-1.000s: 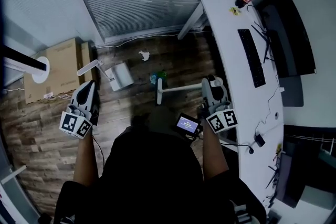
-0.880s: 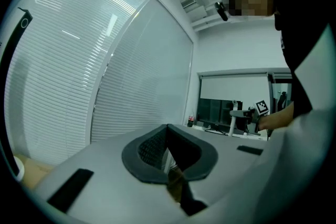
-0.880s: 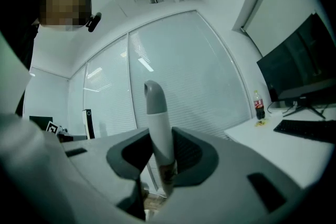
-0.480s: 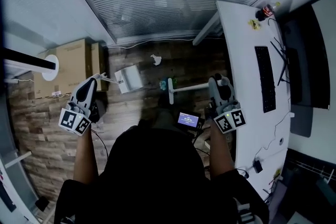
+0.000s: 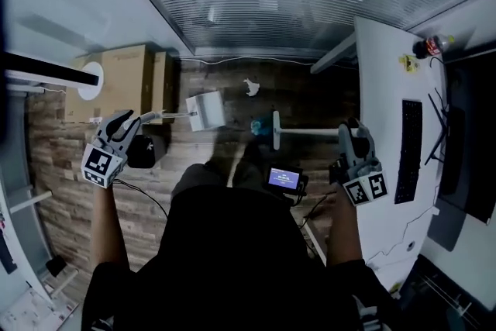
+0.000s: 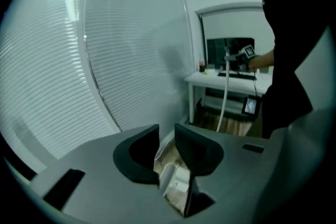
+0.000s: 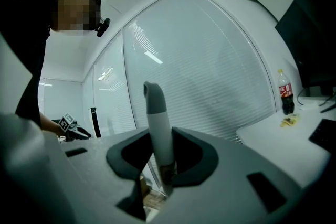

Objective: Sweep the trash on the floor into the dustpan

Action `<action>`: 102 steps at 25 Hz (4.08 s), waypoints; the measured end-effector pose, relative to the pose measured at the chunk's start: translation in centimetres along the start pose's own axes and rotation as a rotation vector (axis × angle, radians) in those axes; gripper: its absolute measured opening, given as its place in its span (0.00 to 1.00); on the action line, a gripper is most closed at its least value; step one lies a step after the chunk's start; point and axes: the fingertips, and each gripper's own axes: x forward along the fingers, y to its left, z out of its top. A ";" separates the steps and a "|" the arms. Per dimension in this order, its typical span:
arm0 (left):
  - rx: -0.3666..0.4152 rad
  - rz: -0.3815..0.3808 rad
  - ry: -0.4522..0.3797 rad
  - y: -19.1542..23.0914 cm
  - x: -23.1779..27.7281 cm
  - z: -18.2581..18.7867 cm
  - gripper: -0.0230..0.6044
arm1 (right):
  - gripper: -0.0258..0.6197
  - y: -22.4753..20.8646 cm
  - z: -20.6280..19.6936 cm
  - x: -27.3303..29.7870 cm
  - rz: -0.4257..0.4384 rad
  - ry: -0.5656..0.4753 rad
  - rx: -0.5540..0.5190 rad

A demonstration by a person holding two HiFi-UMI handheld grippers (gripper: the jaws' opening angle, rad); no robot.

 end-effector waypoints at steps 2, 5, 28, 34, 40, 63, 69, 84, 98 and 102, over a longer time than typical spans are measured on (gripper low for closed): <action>0.091 -0.055 0.127 0.4 0.9 -2.3 0.21 | 0.18 -0.8 -0.5 0.2 0.009 0.020 -0.018; 0.205 -0.166 0.290 0.5 2.4 -6.1 0.29 | 0.18 -1.8 -1.7 0.1 0.026 0.056 -0.052; 0.269 -0.487 0.588 -1.3 7.0 -16.9 0.24 | 0.18 -6.8 -9.0 1.3 -0.009 0.324 -0.174; 0.321 -0.529 0.586 -1.5 7.1 -16.6 0.23 | 0.18 -2.3 -15.4 5.0 -0.050 0.332 -0.166; 0.294 -0.564 0.553 -1.6 7.5 -16.3 0.23 | 0.19 2.3 -17.0 10.3 -0.051 0.262 -0.113; 0.239 -0.589 0.474 -0.6 6.5 -16.9 0.23 | 0.22 12.8 -18.5 23.8 -0.219 0.064 0.019; 0.226 -0.604 0.461 -0.9 6.4 -17.0 0.23 | 0.22 14.1 -17.7 26.6 -0.253 -0.024 0.062; 0.183 -0.586 0.443 -1.2 6.6 -16.8 0.23 | 0.23 18.1 -16.3 30.4 -0.112 -0.156 0.235; 0.112 -0.520 0.451 -1.2 7.1 -16.6 0.23 | 0.18 11.0 -4.3 26.1 -0.020 -0.234 0.058; 0.092 -0.502 0.450 -1.4 7.4 -16.3 0.23 | 0.18 8.5 -2.0 25.3 -0.029 -0.191 -0.048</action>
